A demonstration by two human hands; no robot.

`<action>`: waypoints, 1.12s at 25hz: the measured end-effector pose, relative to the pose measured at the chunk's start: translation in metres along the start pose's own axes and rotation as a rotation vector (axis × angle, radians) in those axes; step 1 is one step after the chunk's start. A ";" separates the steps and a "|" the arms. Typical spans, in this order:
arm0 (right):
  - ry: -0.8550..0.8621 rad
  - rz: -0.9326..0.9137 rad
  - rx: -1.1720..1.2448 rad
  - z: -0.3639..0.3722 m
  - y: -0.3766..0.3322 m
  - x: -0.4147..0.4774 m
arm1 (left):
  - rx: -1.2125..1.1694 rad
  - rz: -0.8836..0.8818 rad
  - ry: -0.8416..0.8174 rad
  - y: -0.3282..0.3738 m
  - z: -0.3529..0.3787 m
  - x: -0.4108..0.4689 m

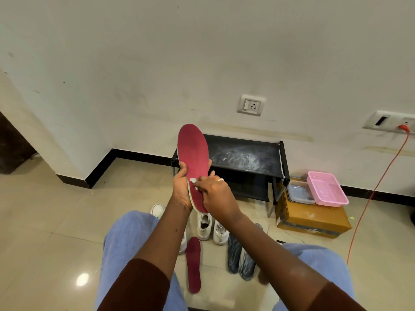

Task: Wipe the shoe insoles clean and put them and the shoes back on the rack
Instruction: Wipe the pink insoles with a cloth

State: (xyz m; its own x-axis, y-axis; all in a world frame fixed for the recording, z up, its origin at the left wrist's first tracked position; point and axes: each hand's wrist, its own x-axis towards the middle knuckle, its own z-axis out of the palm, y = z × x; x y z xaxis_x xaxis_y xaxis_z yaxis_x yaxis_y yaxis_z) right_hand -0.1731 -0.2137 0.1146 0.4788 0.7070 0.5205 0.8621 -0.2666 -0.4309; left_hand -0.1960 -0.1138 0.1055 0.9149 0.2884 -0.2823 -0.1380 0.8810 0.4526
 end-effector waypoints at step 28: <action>-0.109 -0.125 0.130 -0.027 0.009 -0.002 | -0.108 -0.113 -0.103 -0.004 -0.006 -0.003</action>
State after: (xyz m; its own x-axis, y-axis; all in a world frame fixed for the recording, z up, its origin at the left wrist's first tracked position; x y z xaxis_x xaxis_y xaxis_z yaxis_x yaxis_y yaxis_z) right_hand -0.1617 -0.2354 0.1294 0.3427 0.7977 0.4962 0.8816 -0.0907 -0.4632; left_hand -0.2004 -0.1158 0.0998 0.9600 0.1500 -0.2362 -0.0666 0.9424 0.3278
